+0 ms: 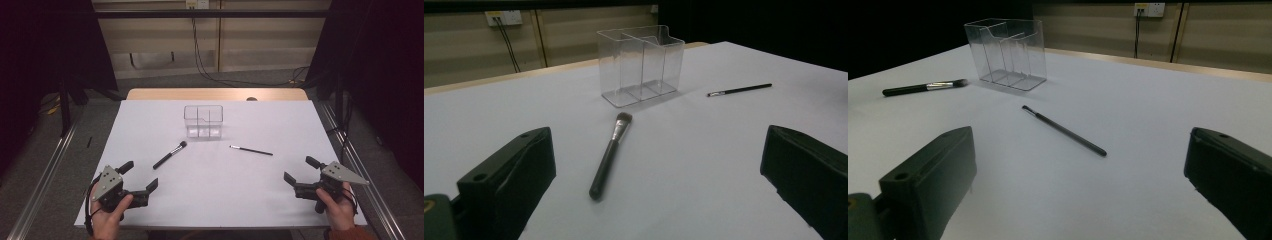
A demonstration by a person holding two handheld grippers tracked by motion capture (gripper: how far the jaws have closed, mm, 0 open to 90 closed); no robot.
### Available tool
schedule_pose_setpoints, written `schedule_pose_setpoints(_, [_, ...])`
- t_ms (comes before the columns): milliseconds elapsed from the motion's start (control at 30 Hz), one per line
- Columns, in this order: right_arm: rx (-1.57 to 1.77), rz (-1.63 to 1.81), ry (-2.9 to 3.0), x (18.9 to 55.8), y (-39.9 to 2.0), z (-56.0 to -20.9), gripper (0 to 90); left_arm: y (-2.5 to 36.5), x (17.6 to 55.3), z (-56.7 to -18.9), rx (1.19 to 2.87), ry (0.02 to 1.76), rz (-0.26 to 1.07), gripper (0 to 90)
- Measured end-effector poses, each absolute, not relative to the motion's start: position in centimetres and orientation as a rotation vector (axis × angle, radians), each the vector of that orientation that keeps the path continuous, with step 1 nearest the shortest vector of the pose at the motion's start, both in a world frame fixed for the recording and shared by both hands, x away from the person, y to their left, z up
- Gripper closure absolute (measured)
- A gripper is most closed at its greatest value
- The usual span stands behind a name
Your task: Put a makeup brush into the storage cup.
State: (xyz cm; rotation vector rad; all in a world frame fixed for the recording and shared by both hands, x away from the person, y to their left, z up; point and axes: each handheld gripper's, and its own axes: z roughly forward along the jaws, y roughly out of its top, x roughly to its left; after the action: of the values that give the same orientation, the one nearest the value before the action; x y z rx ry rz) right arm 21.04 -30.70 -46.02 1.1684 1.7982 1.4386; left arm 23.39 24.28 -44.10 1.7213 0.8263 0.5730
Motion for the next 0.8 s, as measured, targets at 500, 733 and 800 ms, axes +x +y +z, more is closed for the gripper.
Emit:
schedule_pose_setpoints(500, [1.167,1.45,1.797,21.1,-30.5,-46.0,0.1,23.9,23.7,-44.2,1.73,0.831,0.52,0.9])
schedule_pose_setpoints(733, [1.171,1.445,1.808,21.3,-30.5,-46.1,0.0,23.5,24.3,-44.0,1.748,0.82,0.496,1.2])
schedule_pose_setpoints(800, [1.171,1.445,1.806,21.3,-30.5,-46.1,0.0,23.5,24.5,-44.0,1.758,0.822,0.498,1.2])
